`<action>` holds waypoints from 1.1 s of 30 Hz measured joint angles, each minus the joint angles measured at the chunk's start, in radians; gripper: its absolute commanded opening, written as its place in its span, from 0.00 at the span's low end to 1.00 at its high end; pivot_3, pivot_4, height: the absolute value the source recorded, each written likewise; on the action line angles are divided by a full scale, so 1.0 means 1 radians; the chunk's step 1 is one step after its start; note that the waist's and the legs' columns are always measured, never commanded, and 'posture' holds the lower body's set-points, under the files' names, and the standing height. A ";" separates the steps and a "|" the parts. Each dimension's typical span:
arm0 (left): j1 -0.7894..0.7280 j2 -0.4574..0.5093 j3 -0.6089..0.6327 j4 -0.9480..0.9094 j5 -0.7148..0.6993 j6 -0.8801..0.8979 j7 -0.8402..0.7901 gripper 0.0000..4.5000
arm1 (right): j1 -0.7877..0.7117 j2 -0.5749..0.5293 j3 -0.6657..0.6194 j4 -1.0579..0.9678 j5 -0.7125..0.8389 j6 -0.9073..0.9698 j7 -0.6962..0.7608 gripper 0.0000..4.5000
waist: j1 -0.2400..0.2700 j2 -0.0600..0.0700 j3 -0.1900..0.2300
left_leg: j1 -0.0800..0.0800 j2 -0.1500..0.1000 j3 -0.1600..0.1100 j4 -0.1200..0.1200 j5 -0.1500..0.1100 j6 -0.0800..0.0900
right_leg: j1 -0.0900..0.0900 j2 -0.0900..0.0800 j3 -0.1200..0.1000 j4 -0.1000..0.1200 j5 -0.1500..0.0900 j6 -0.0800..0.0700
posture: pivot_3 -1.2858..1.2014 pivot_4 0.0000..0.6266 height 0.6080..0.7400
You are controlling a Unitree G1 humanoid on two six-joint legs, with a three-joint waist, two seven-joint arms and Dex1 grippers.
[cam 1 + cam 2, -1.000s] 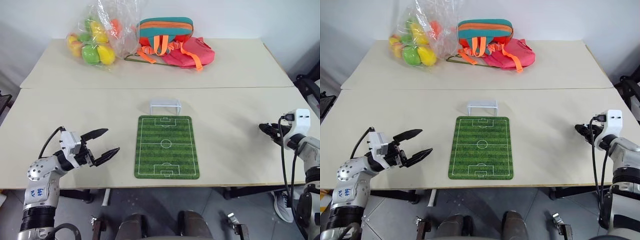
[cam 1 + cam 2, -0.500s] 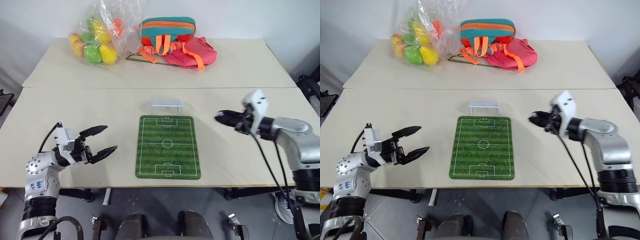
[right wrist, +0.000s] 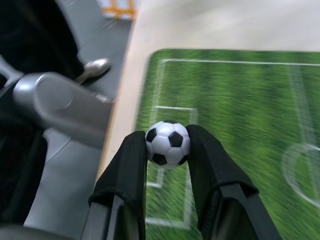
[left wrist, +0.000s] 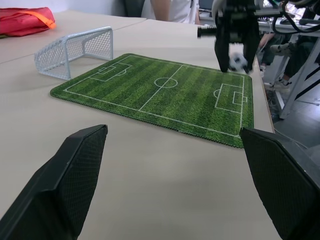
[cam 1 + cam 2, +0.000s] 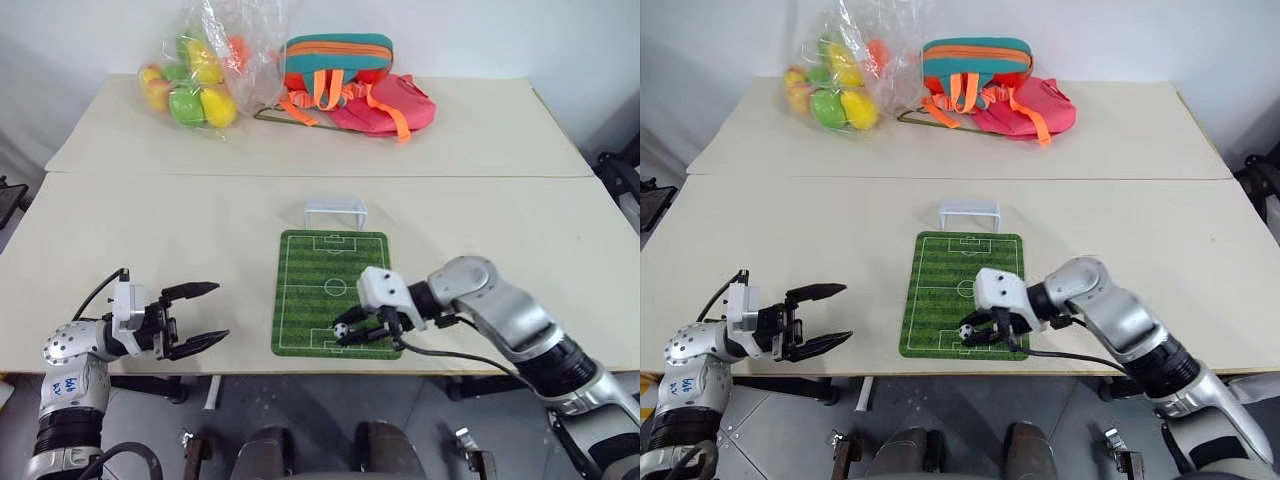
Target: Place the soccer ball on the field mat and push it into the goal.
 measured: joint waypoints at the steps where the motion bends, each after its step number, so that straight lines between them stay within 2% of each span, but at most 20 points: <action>1: 0.005 0.000 0.000 -0.007 0.000 0.001 0.006 1.00 | -0.003 0.012 0.003 0.017 -0.006 -0.005 0.005 0.19 | 0.001 0.000 0.000 | 0.000 0.000 0.000 0.000 0.000 0.000 | 0.000 0.000 0.000 0.000 0.000 0.000 | 0.52 0.24 1.00; 8: 0.035 -0.002 0.001 -0.063 -0.001 0.013 0.049 1.00 | -0.040 0.080 0.003 0.122 -0.051 -0.056 0.027 0.19 | 0.000 0.000 0.000 | 0.000 0.000 -0.001 0.001 0.000 0.000 | 0.000 0.000 -0.001 0.001 0.000 0.000 | 0.52 0.24 1.00; 19: 0.041 -0.004 0.001 -0.074 -0.003 0.021 0.082 1.00 | -0.038 0.084 0.002 0.166 -0.084 -0.086 0.057 0.19 | 0.000 0.000 0.000 | 0.000 0.000 -0.001 0.001 0.000 0.000 | 0.001 0.000 -0.001 0.001 0.000 0.000 | 0.52 0.24 1.00; 21: 0.039 -0.006 0.001 -0.074 -0.003 0.021 0.085 1.00 | -0.038 0.087 0.001 0.168 -0.088 -0.087 0.058 0.35 | 0.000 0.000 0.000 | 0.000 0.000 -0.001 0.001 0.000 0.000 | 0.001 0.000 -0.001 0.001 0.000 0.000 | 0.52 0.24 1.00; 22: 0.039 -0.007 0.000 -0.074 -0.003 0.021 0.088 1.00 | -0.038 0.087 0.001 0.168 -0.088 -0.087 0.059 0.38 | 0.000 0.000 0.000 | 0.000 0.000 -0.001 0.001 0.000 0.000 | 0.001 0.000 -0.001 0.001 0.000 0.000 | 0.52 0.24 1.00; 25: 0.033 -0.008 -0.001 -0.074 -0.003 0.021 0.090 1.00 | -0.037 0.090 0.001 0.167 -0.087 -0.088 0.062 0.59 | 0.000 0.000 0.000 | 0.000 0.000 -0.001 0.001 0.000 0.000 | 0.001 0.000 -0.001 0.001 0.000 0.000 | 0.52 0.24 1.00; 33: 0.011 -0.018 -0.006 -0.073 -0.003 0.020 0.094 1.00 | -0.037 0.095 -0.003 0.153 -0.090 -0.083 0.058 0.59 | 0.000 0.000 0.000 | 0.000 0.000 -0.001 0.001 0.000 0.000 | 0.001 0.000 -0.001 0.001 0.000 0.000 | 0.52 0.24 1.00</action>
